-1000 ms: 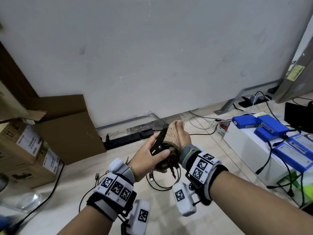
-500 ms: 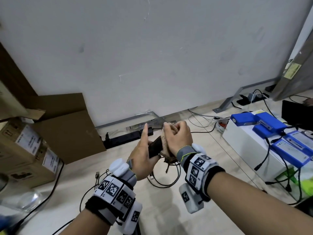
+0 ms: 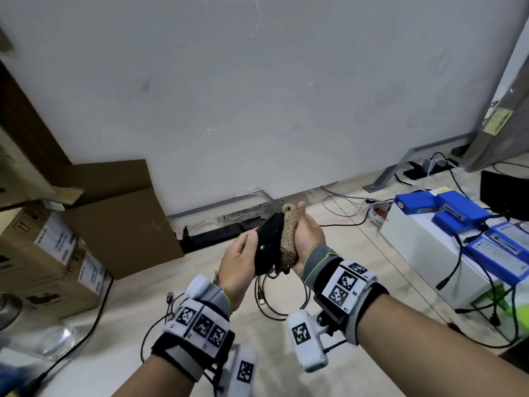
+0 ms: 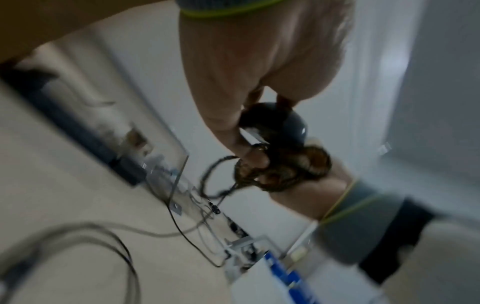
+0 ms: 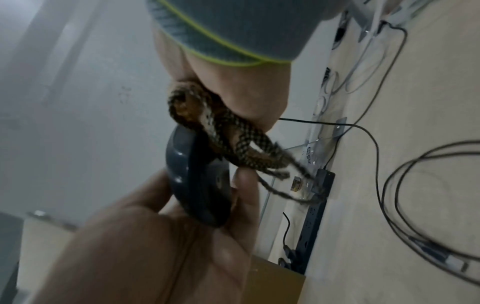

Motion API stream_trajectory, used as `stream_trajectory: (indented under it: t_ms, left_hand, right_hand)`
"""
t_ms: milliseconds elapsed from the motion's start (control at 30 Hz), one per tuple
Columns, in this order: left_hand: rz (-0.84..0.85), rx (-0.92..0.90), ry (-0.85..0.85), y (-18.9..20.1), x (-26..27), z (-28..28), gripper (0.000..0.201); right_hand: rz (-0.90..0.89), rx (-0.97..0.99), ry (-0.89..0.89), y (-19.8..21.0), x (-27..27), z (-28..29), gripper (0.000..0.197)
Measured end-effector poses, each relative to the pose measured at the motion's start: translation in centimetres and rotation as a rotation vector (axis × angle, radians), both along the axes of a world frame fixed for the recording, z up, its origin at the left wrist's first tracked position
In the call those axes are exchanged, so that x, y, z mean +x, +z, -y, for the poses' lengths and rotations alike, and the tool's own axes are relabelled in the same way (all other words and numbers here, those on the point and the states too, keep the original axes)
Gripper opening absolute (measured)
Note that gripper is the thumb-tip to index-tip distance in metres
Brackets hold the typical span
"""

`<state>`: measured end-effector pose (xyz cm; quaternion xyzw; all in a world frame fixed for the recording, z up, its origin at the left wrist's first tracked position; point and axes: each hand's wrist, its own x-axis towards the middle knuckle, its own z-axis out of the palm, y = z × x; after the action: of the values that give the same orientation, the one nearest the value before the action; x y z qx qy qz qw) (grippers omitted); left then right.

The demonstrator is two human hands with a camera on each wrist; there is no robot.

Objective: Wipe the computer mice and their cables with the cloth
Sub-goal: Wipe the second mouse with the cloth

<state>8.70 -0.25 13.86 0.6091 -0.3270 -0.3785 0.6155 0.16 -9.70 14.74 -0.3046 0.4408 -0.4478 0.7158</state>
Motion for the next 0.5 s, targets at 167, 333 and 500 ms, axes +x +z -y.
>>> stream_trajectory:
  t_ms: [167, 333, 500]
  left_hand:
    - [0.568, 0.077, -0.092, -2.0, 0.4, -0.1, 0.052]
    - [-0.494, 0.136, 0.000, -0.7, 1.4, 0.1, 0.051]
    - [-0.631, 0.139, -0.053, -1.5, 2.9, -0.5, 0.062]
  right_hand:
    - [-0.234, -0.136, 0.012, 0.1, 0.1, -0.8, 0.047]
    - [-0.235, -0.358, 0.159, 1.3, -1.3, -1.2, 0.014]
    - [-0.394, -0.847, 0.656, 4.1, -3.1, -3.4, 0.031]
